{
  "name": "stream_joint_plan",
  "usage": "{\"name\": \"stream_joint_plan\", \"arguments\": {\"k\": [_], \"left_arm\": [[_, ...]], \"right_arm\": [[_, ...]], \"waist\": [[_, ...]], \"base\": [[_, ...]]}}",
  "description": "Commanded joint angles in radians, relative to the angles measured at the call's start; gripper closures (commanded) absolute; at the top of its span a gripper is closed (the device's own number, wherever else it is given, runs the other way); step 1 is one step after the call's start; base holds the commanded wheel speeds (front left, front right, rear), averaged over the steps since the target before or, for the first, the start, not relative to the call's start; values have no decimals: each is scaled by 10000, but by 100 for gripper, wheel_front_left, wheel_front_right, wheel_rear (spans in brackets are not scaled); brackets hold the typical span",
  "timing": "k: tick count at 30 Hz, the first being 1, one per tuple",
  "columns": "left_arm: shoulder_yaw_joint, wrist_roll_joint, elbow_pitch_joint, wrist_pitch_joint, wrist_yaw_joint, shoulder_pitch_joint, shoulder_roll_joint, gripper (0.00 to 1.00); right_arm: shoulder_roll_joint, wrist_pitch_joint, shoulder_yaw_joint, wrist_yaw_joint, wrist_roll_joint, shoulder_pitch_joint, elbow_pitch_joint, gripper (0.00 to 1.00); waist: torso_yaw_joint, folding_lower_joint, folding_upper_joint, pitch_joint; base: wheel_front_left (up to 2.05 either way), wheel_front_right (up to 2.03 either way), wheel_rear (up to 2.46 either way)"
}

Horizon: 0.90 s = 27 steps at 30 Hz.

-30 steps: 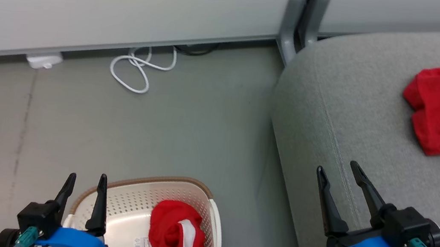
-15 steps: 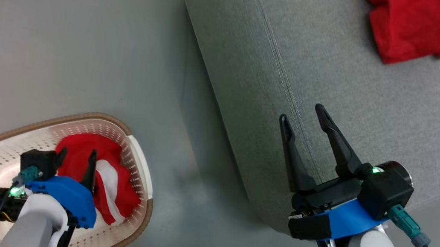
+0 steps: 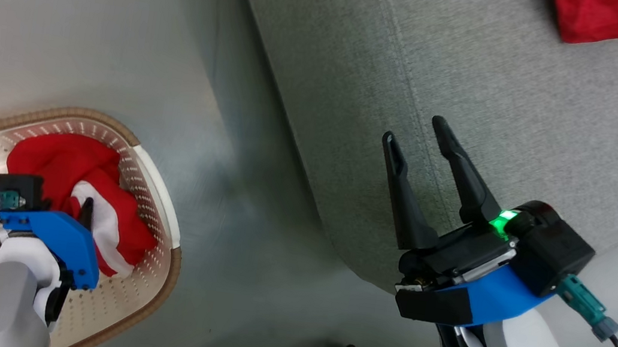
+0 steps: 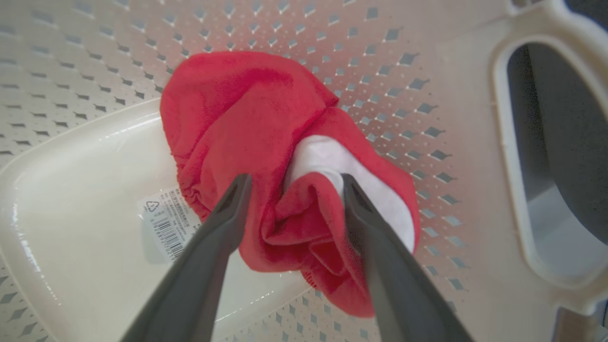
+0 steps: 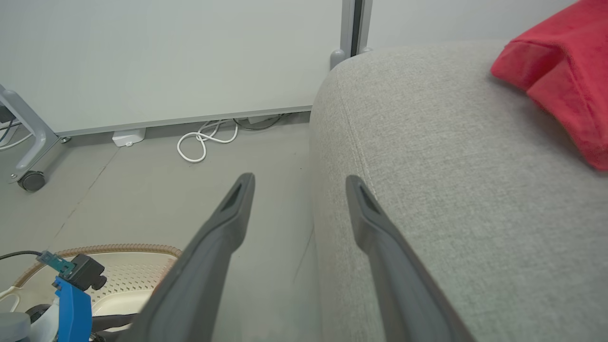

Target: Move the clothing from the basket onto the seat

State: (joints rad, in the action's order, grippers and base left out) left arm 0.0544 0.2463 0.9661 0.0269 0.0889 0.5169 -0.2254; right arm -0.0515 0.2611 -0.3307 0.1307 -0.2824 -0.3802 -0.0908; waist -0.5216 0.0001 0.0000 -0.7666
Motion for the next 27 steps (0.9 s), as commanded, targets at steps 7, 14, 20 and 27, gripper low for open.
{"name": "stream_joint_plan", "arguments": {"k": [7,14,20,27], "left_arm": [[186,158,684,391,148,909,88,0],[441,378,1472,933,315,1430,349,8],[649,360,1847,941,342,1749,374,100],[709,554,2048,612,372,1908,240,100]], "right_arm": [[15,48,139,1,-23,221,615,0],[16,50,67,1,252,370,972,0],[16,51,2,1,289,295,1031,0],[17,51,-213,1,165,-52,875,0]], "waist": [[278,-1,0,-608],[524,-1,0,-859],[581,-1,0,-856],[500,-1,0,-625]], "base": [[3,3,3],[8,8,8],[0,0,0],[0,0,0]]}}
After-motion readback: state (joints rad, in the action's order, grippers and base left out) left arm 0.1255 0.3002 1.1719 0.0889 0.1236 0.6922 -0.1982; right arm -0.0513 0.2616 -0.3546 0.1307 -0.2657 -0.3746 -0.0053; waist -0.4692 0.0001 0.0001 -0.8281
